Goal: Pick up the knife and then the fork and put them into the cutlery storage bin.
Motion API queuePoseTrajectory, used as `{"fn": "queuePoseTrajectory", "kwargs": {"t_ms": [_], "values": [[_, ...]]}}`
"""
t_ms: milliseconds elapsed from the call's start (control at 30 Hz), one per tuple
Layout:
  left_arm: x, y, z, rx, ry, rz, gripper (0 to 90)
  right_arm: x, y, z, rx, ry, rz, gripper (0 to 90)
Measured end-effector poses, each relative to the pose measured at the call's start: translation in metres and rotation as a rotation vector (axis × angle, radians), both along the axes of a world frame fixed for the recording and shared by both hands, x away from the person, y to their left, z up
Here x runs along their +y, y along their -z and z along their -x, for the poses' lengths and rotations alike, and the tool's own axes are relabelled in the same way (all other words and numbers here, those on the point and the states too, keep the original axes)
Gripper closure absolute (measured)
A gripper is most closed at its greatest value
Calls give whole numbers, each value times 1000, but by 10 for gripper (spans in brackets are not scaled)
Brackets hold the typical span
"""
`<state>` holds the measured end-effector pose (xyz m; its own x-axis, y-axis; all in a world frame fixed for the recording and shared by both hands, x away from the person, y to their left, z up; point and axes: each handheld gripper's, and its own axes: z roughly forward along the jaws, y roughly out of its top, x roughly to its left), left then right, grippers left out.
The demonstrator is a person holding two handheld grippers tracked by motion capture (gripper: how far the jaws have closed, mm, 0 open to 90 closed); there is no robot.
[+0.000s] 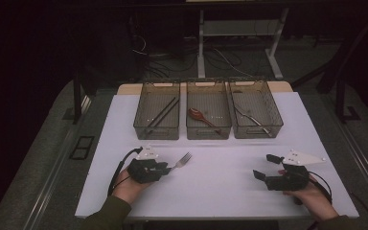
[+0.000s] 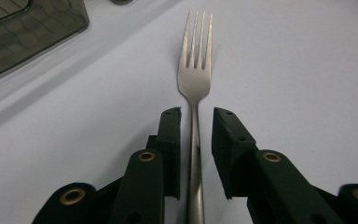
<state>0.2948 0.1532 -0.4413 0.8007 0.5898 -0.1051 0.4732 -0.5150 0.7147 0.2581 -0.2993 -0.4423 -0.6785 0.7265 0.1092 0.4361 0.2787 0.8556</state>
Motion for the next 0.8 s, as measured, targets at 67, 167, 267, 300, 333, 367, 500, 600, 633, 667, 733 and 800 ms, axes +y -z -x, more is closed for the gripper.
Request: {"fn": "queuePoseTrajectory", "kwargs": {"t_ms": [67,167,267,300,333,367,500,600,633,667,733,800], "values": [[0,2,-1,8,3,-2,717,0,0,0,-1,-1,0,174],[-2,6,-1,20,6,-12,726,0,0,0,-1,1,0,174],[-3,6,-1,18,6,-15,746,0,0,0,-1,1,1,174],[-3,7,-1,16,5,-14,752,0,0,0,-1,1,1,174],[-3,7,-1,15,3,-16,758,0,0,0,-1,1,1,174],[-3,7,-1,14,1,-17,767,0,0,0,0,1,1,174],[-3,7,-1,5,-3,-20,812,0,0,0,-3,1,0,174],[-3,8,0,0,0,-24,827,0,0,0,-2,0,1,174],[-3,8,0,-2,-1,-24,830,0,0,0,-3,1,1,174],[-4,7,0,-5,1,-25,833,0,0,0,-1,2,-1,174],[-4,7,0,-5,3,-28,835,0,0,0,1,5,-2,174],[-4,7,0,-4,0,-25,837,0,0,0,3,11,-3,173]]}}
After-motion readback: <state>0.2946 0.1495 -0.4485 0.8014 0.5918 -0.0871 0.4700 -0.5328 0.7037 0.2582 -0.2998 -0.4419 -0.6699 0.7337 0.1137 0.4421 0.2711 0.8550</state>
